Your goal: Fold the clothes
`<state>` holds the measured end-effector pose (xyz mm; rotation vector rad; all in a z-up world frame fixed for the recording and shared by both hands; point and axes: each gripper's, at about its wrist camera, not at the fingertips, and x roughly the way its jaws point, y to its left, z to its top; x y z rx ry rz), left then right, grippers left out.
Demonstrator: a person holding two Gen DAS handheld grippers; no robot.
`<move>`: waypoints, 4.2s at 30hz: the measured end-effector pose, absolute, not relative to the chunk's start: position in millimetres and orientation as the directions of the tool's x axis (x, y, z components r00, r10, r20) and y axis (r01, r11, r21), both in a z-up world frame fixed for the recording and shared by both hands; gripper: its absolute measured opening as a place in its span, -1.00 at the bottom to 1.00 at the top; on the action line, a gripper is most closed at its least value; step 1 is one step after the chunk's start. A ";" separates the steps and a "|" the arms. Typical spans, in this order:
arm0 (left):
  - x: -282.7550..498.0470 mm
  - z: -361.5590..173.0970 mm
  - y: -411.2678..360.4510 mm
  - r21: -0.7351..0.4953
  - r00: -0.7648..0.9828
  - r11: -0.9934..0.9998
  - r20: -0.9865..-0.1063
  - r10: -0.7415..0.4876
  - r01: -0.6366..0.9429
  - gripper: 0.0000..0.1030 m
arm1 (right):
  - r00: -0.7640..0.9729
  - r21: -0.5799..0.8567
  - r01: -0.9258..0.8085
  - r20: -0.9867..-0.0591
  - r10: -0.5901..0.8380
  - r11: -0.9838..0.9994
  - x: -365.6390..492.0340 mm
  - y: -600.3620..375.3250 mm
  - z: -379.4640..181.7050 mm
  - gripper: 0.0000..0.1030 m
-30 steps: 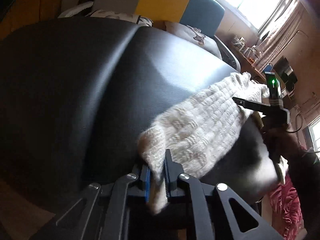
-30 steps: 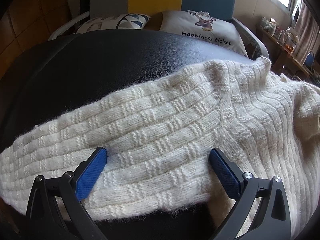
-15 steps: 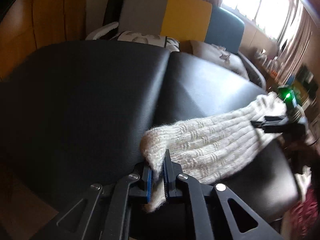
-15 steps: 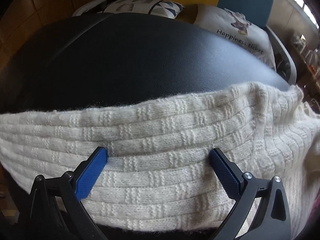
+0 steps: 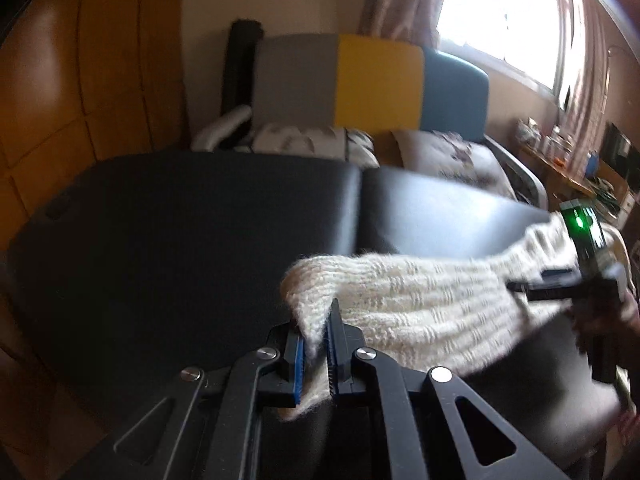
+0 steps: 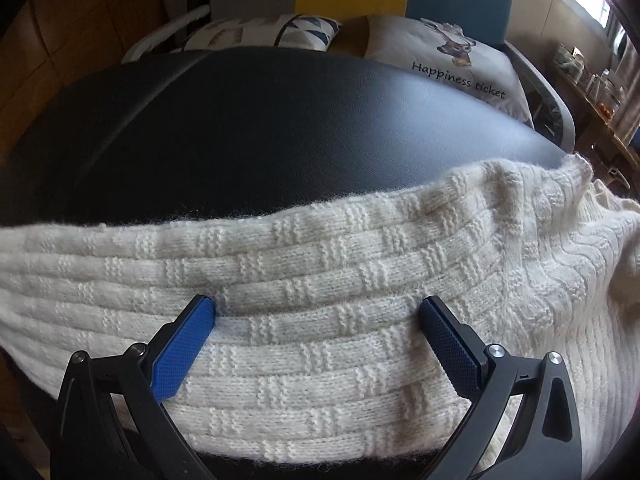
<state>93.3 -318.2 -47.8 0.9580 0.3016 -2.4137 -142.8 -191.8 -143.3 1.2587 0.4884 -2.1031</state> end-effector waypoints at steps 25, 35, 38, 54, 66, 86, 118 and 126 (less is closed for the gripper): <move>88.0 -92.1 -398.3 -0.522 -0.605 -0.592 -0.793 0.072 0.614 -0.64 | -0.359 0.023 0.669 -0.865 -0.350 -0.743 -152.5 -96.5 -96.8 1.00; 81.6 -141.2 -366.3 -0.771 -0.729 -0.215 -0.637 0.252 0.600 -0.58 | -0.354 0.044 0.611 -0.878 -0.322 -0.791 -143.0 -56.1 -146.5 1.00; 84.8 -141.5 -365.7 -0.763 -0.739 -0.172 -0.646 0.190 0.623 -0.58 | -0.365 0.042 0.612 -0.871 -0.329 -0.790 -143.0 -55.0 -148.1 1.00; 88.3 -107.1 -394.8 -0.661 -0.720 -0.341 -0.691 -0.072 0.668 -0.92 | -0.425 0.005 0.613 -0.840 -0.336 -0.790 -190.6 -75.2 -111.2 1.00; 78.0 -98.5 -439.4 -0.564 -0.672 -0.406 -0.713 -0.200 0.719 -0.92 | -0.353 0.019 0.584 -0.894 -0.276 -0.811 -220.2 -149.3 -156.0 1.00; 105.7 -118.8 -433.5 -0.578 -0.641 -0.376 -0.765 -0.062 0.725 -0.79 | -0.323 0.064 0.598 -0.893 -0.313 -0.799 -163.3 10.1 -117.0 1.00; -35.4 -156.2 -166.9 -0.778 -0.503 -0.397 -0.622 0.600 0.487 -0.78 | -0.425 0.036 0.564 -0.844 -0.328 -0.825 -79.6 45.7 -147.9 0.99; -14.6 -118.3 -186.4 -0.661 -0.536 -0.637 -0.730 0.424 0.397 -0.93 | -0.333 0.005 0.633 -0.901 -0.278 -0.774 -76.9 33.8 -142.9 1.00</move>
